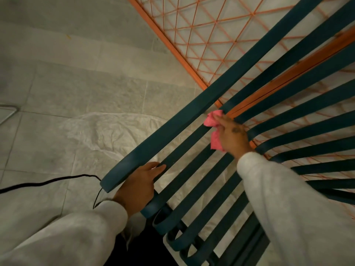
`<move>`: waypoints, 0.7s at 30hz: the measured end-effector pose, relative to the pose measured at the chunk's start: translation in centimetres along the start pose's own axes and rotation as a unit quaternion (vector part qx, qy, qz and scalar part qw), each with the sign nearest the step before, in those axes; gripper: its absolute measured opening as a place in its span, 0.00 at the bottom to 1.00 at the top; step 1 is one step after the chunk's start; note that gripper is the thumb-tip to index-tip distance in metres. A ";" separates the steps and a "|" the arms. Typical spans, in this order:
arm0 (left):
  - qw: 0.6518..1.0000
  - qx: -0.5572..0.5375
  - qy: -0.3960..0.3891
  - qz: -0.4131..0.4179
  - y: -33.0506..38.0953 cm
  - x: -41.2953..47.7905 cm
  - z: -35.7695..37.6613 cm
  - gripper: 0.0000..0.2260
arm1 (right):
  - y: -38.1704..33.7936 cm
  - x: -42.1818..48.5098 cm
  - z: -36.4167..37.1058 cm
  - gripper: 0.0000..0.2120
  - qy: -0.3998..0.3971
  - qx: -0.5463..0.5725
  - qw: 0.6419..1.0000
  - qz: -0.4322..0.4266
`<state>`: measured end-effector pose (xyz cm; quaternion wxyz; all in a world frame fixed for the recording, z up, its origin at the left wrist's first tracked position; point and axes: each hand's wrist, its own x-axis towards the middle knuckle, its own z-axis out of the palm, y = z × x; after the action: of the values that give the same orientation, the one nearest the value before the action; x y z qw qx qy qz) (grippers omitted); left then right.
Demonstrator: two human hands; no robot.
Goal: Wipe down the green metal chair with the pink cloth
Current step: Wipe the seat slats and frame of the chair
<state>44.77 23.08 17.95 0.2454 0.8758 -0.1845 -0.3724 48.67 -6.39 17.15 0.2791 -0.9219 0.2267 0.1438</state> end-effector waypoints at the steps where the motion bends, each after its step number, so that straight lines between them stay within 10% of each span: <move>1: 1.000 -0.006 0.001 0.002 -0.1 -0.1 0.1 0.26 | 0.4 1.0 0.2 0.16 0.015 -0.043 0.999 0.018; 12: 0.992 -0.080 0.011 -0.099 -0.1 -1.8 0.1 0.23 | -4.4 -15.1 10.5 0.29 -0.034 -0.025 0.982 -0.182; 17: 0.994 -0.053 0.013 -0.092 -0.6 -2.4 0.5 0.24 | -4.6 -15.5 7.1 0.19 -0.184 0.133 0.971 -0.079; 21: 0.999 0.009 0.042 -0.023 0.1 -2.7 1.0 0.28 | -1.9 -9.5 0.4 0.18 -0.041 0.217 0.973 0.063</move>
<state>42.19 24.10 18.91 0.2364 0.8968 -0.1576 -0.3392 41.42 -1.48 21.43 0.4718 -0.8164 0.2988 0.1468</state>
